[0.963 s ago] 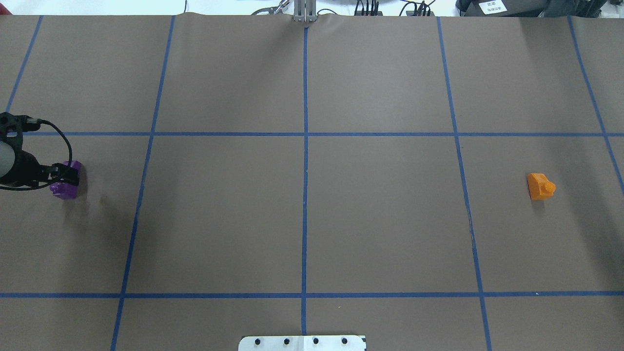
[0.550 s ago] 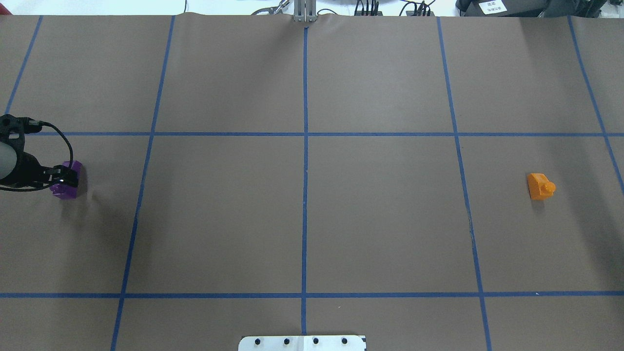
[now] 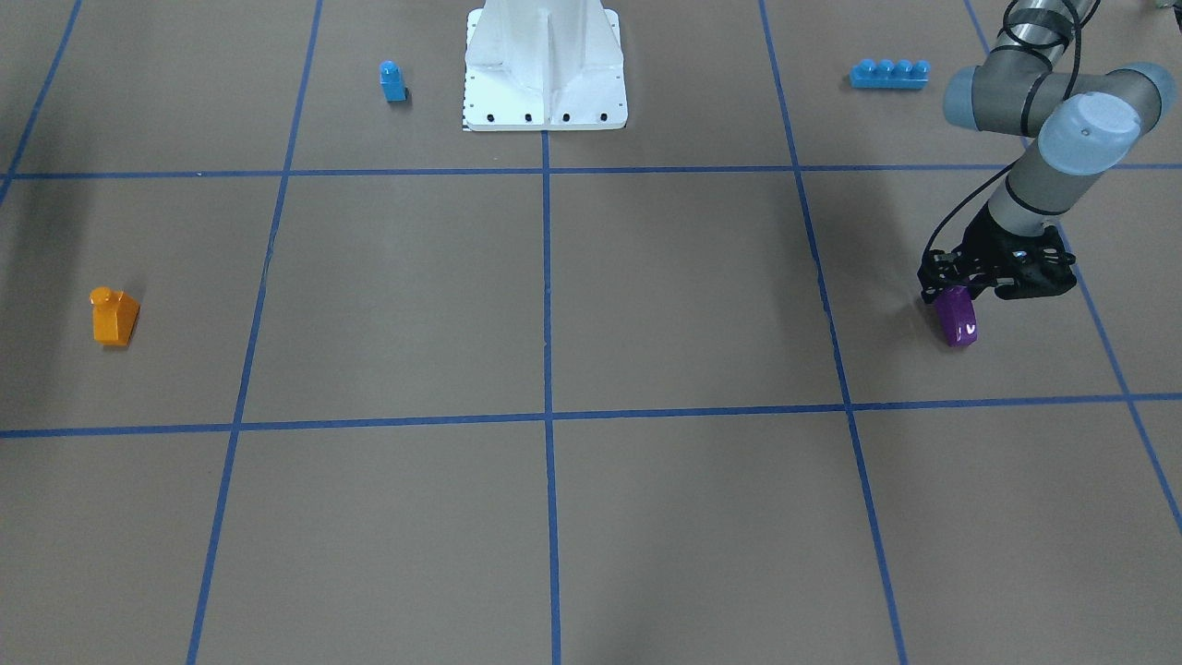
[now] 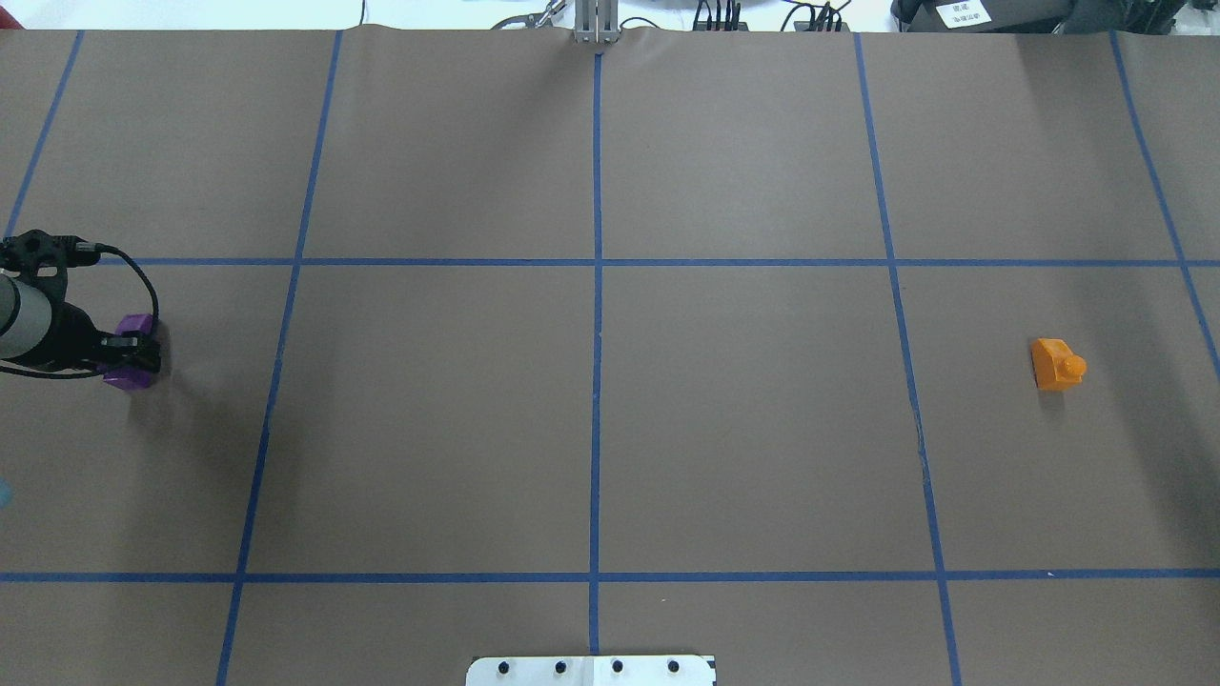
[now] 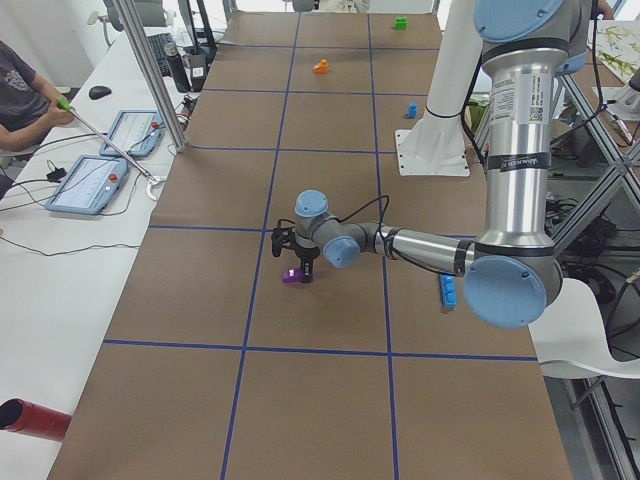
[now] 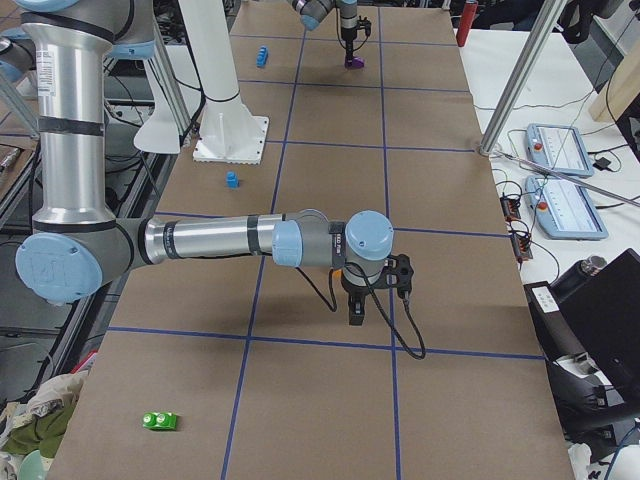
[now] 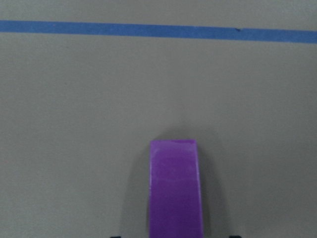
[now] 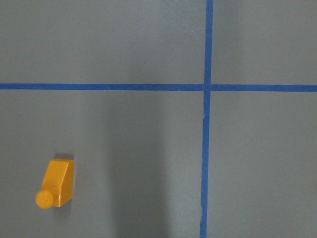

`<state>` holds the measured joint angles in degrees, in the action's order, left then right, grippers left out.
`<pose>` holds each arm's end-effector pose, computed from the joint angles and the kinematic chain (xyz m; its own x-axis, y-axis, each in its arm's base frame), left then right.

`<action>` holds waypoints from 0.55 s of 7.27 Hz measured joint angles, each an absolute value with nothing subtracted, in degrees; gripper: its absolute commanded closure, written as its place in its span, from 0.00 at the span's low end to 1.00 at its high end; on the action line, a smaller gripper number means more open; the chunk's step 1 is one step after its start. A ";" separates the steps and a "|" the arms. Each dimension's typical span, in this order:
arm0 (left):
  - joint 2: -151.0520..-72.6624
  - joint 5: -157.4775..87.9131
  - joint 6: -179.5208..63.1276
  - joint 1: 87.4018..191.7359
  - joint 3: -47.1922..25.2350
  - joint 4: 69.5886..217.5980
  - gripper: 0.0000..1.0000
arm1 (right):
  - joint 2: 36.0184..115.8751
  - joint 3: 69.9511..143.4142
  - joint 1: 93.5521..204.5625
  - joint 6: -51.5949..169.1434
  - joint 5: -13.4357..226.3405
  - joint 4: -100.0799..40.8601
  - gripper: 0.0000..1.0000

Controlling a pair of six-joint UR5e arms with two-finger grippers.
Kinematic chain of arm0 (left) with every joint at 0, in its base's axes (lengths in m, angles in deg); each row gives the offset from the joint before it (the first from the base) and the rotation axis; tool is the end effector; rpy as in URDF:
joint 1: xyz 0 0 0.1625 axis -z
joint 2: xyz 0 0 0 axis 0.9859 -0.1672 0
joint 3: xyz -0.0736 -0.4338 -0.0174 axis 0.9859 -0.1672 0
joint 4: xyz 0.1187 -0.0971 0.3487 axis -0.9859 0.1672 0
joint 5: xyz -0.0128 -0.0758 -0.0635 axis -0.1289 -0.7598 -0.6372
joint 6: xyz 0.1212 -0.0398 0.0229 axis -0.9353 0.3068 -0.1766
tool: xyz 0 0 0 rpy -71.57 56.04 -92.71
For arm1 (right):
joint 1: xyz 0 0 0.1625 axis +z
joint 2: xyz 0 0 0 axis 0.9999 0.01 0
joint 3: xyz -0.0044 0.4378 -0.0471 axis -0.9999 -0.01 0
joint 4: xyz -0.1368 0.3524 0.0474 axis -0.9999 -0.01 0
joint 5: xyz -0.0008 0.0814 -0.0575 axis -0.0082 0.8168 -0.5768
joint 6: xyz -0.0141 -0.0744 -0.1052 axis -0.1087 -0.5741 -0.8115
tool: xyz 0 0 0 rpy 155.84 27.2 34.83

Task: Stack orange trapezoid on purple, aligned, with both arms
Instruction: 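Carry the purple block with the left gripper toward the table center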

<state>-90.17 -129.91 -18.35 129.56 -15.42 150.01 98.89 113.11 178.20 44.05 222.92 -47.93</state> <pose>0.2627 -0.4192 0.6170 0.7229 -0.0444 -0.6895 0.1041 0.9935 0.0451 0.0254 -0.4360 0.6429 0.6494 -0.0029 0.7605 0.0013 1.0000 0.0028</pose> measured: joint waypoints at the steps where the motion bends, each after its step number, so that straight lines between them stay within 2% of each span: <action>1: -90.14 -129.91 -18.56 129.47 -15.29 150.01 1.00 | 98.88 113.07 178.19 44.09 222.91 -47.94 0.00; 4: -89.87 -129.96 -19.28 129.74 -18.59 149.80 1.00 | 98.86 113.01 178.20 44.12 222.93 -47.96 0.00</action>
